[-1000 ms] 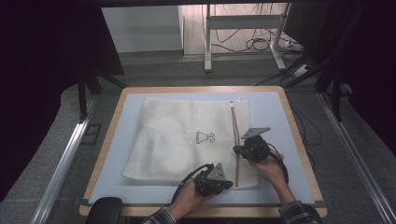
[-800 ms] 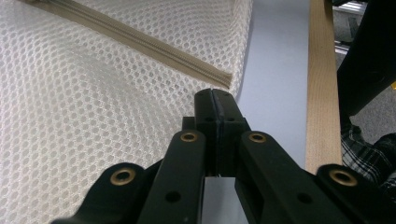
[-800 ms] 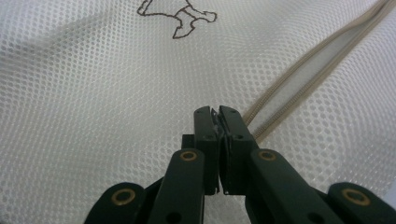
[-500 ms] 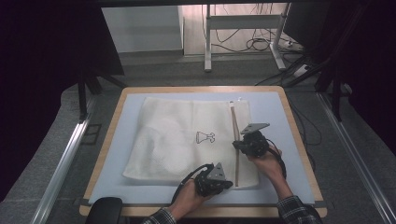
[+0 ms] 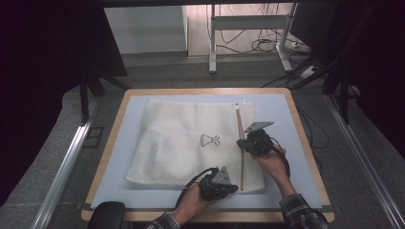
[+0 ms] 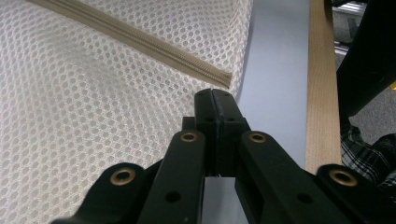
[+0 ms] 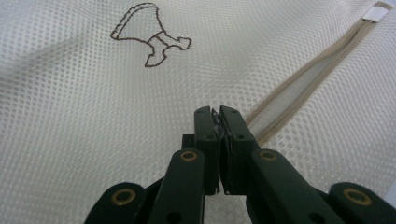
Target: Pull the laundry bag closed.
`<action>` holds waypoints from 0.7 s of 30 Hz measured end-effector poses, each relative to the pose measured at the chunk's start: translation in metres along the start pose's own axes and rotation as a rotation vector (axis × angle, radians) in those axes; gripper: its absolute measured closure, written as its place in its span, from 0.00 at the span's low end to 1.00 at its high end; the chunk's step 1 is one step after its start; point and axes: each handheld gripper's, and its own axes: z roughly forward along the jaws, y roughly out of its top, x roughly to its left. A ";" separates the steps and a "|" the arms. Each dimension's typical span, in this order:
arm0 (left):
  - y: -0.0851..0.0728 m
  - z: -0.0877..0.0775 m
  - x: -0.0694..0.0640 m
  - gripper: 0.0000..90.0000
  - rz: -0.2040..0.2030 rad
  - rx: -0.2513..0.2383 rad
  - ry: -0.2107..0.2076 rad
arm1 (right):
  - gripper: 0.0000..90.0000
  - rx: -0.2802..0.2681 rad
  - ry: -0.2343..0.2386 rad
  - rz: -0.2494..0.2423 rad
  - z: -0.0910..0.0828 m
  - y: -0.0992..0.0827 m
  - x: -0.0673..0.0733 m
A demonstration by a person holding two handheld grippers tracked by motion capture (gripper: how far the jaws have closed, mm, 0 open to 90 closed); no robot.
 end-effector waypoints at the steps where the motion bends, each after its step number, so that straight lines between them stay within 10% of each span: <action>1: 0.000 0.000 0.000 1.00 0.000 0.000 0.000 | 0.96 0.000 0.000 0.000 0.000 0.000 0.000; 21: 0.000 -0.001 0.001 1.00 0.018 0.012 0.003 | 0.96 0.001 -0.020 0.007 0.015 0.013 -0.019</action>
